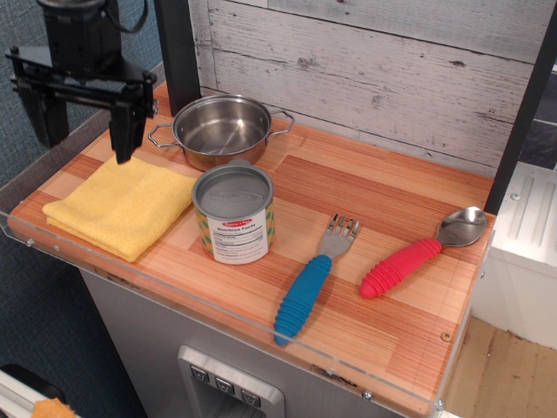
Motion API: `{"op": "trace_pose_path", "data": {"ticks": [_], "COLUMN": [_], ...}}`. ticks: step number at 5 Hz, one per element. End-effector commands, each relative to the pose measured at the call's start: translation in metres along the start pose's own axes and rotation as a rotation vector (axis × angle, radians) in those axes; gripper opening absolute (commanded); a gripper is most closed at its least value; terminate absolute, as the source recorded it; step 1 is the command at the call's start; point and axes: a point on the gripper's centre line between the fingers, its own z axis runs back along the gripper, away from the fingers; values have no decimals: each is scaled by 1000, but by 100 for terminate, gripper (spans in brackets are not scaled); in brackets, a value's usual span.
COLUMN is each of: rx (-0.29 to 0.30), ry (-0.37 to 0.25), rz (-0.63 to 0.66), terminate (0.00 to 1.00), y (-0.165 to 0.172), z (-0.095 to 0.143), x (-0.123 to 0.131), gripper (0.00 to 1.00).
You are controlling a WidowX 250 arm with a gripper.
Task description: Move the can behind the blue fork
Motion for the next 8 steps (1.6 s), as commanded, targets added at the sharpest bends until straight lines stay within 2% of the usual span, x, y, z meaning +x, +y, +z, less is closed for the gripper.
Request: {"op": "trace_pose_path", "data": {"ticks": [1, 2, 3, 4, 5, 6, 7, 8], "rx": [20, 73, 81, 114, 108, 42, 37, 5], "ry": [-68, -88, -75, -88, -124, -160, -175, -197], "rz": [-339, -492, -630, -703, -709, -770, -795, -803], "terminate": [0, 0, 0, 0, 0, 0, 0, 0], "y": [-21, -30, -42, -56, -66, -74, -82, -86], "z": [-4, -13, -25, -31, -36, -41, -46, -48], "x": [-8, -10, -11, -9, -1, 7, 12, 16], "gripper": [100, 100, 100, 100, 100, 100, 100, 100]}}
